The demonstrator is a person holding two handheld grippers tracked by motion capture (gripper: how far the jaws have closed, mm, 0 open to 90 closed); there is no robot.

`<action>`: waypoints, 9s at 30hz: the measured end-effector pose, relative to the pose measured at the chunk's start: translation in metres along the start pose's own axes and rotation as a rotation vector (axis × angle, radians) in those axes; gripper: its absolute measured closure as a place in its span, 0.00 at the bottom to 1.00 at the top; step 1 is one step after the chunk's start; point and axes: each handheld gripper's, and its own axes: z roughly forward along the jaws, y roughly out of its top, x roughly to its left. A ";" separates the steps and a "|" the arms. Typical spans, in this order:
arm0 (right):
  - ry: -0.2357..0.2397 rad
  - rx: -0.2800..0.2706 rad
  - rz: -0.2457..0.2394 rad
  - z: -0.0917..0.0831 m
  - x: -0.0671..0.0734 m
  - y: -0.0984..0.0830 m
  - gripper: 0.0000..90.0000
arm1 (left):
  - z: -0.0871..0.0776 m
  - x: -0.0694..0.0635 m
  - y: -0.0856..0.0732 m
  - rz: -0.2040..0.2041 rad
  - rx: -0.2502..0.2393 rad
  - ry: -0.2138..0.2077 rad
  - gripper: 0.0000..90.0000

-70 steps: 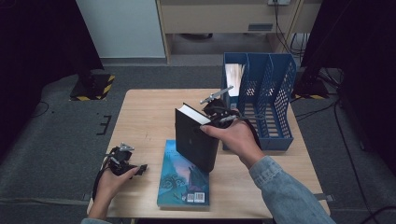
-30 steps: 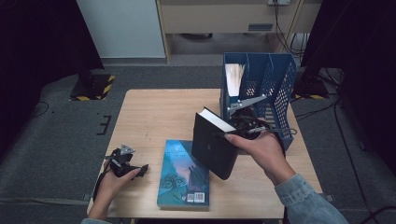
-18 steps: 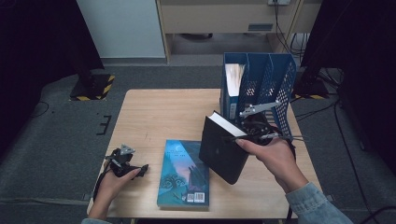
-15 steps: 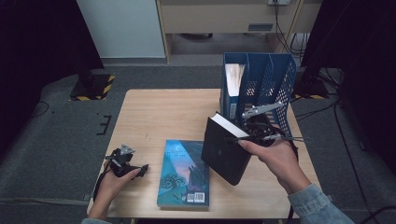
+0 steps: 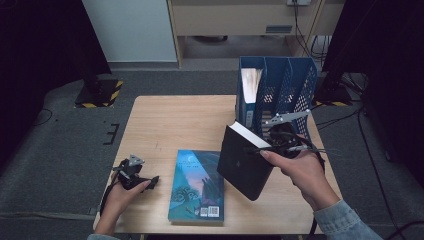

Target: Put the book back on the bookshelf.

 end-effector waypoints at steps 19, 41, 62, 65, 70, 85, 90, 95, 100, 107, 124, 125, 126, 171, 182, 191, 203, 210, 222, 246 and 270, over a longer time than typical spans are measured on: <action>-0.007 -0.026 0.029 -0.028 -0.006 0.021 0.58 | 0.001 -0.002 0.000 -0.011 -0.012 0.003 0.00; -0.084 -0.073 0.135 -0.080 -0.053 0.020 0.58 | 0.001 -0.002 -0.001 -0.009 -0.026 0.000 0.00; -0.266 -0.077 0.220 -0.109 -0.105 0.011 0.58 | 0.001 -0.001 0.000 -0.003 -0.019 -0.002 0.00; -0.278 -0.086 0.234 -0.109 -0.108 0.012 0.58 | 0.002 -0.001 0.000 -0.004 -0.020 -0.002 0.00; -0.278 -0.096 0.243 -0.109 -0.114 0.014 0.58 | 0.002 -0.001 -0.001 -0.002 -0.022 -0.003 0.00; -0.324 -0.097 0.339 -0.118 -0.155 0.014 0.58 | 0.002 -0.001 0.000 -0.003 -0.029 -0.002 0.00; -0.335 -0.110 0.373 -0.123 -0.170 0.013 0.58 | 0.002 -0.001 0.000 -0.001 -0.029 -0.003 0.00; -0.374 -0.107 0.379 -0.116 -0.180 0.015 0.58 | 0.002 -0.001 0.000 -0.002 -0.029 -0.003 0.00; -0.399 -0.104 0.370 -0.111 -0.184 0.021 0.58 | 0.002 -0.001 0.000 0.000 -0.030 -0.004 0.00; -0.422 -0.099 0.384 -0.104 -0.190 0.027 0.58 | 0.002 0.000 0.000 0.000 -0.031 -0.005 0.00; -0.445 -0.069 0.395 -0.080 -0.194 0.042 0.58 | 0.002 0.000 -0.001 0.002 -0.033 -0.006 0.00; -0.445 -0.065 0.396 -0.079 -0.195 0.043 0.58 | 0.002 0.000 -0.001 0.002 -0.033 -0.006 0.00; -0.450 -0.064 0.400 -0.077 -0.196 0.044 0.58 | 0.002 0.000 -0.001 0.002 -0.033 -0.006 0.00; -0.541 -0.103 0.437 -0.013 -0.223 0.031 0.58 | 0.002 0.000 -0.001 0.007 -0.037 -0.010 0.00; -0.538 -0.087 0.437 0.001 -0.227 0.016 0.58 | 0.003 0.000 -0.001 0.003 -0.039 -0.010 0.00; -0.539 -0.086 0.430 0.006 -0.225 0.010 0.58 | 0.003 0.000 -0.001 0.005 -0.037 -0.010 0.00; -0.541 -0.073 0.407 0.008 -0.216 0.004 0.56 | 0.002 -0.001 -0.001 0.007 -0.034 -0.010 0.00; -0.523 -0.089 0.410 0.012 -0.211 0.002 0.53 | 0.002 -0.001 -0.001 0.009 -0.032 -0.012 0.00; -0.509 -0.081 0.408 0.013 -0.206 0.001 0.49 | 0.002 -0.001 -0.001 0.013 -0.029 -0.012 0.00; -0.484 -0.058 0.400 0.014 -0.209 0.004 0.43 | 0.003 -0.002 -0.001 0.005 -0.036 -0.013 0.00; -0.585 -0.046 0.394 0.014 -0.211 0.012 0.59 | 0.003 -0.002 -0.001 0.013 -0.034 -0.013 0.00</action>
